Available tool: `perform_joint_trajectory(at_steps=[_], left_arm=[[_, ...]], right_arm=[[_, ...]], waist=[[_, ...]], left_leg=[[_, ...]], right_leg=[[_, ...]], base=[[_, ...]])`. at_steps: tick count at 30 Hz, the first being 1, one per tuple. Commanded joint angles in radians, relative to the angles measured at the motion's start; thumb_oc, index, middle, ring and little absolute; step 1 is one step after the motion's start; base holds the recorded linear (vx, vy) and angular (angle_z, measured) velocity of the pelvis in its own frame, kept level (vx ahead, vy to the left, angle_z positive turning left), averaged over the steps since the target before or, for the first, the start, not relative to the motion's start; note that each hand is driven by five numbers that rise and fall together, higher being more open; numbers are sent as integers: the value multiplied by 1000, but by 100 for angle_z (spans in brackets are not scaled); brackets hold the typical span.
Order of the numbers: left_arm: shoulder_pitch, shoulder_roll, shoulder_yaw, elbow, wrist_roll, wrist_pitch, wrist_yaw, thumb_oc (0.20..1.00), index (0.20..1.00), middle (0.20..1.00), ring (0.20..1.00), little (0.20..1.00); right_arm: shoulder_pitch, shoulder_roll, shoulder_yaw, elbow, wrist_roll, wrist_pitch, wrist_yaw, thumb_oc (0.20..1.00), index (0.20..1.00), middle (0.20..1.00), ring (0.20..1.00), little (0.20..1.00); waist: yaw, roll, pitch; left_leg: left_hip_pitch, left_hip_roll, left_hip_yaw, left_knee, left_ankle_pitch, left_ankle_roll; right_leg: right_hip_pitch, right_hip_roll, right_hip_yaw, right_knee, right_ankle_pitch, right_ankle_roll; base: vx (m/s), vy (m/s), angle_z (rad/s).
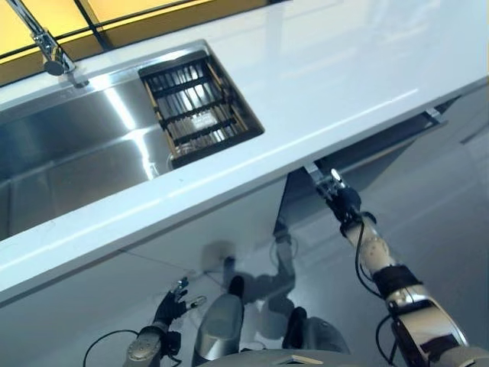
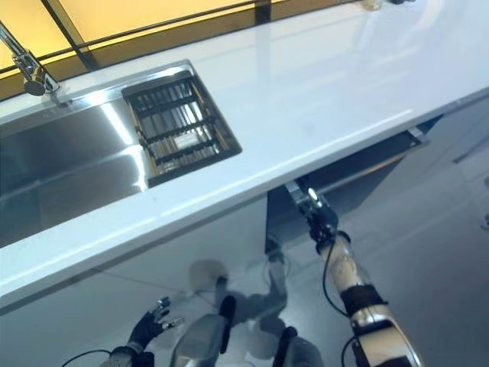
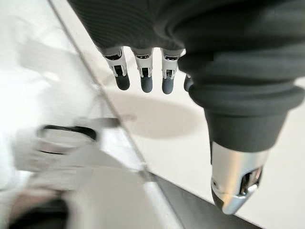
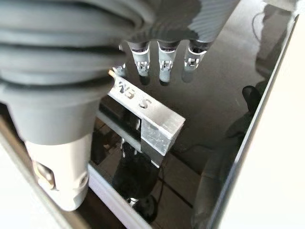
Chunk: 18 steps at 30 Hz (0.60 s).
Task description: Pick up plates and place into dishwasher.
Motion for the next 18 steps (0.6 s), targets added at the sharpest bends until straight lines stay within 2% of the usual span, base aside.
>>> perform_joint_trajectory(at_steps=[1,10,15,18], left_arm=[[51,32,23,-108,-16,-56,-17,1000,1000,1000,1000,1000],[44,41,38,-279,-99,-72,-19,1000,1000,1000,1000,1000],[25,53,41,-350,-131,-58,-39,1000,1000,1000,1000,1000],[14,59,44,-402,-158,-56,-47,1000,1000,1000,1000,1000]], right_arm=[[16,-10,-123,-191,-87,-171,6,1000,1000,1000,1000,1000],[132,-30,-244,-233,-164,-226,-108,1000,1000,1000,1000,1000],[158,-26,-257,-284,-228,-256,-158,1000,1000,1000,1000,1000],[180,-14,-238,-330,-303,-266,-144,1000,1000,1000,1000,1000]], waist=[[-43,-50,-102],[-89,-61,-159],[-104,-60,-173],[-112,-56,-180]], left_leg=[[17,10,98,-9,-35,11],[95,14,133,-130,-11,20],[103,8,134,-148,-8,26],[108,3,131,-156,-8,30]], right_leg=[[60,-42,-11,-131,101,59],[70,-36,-13,-177,125,75],[67,-29,-8,-183,126,73],[66,-25,-3,-184,124,71]], base=[[-3,28,69],[-18,14,6],[-25,5,-4],[-41,19,-4]])
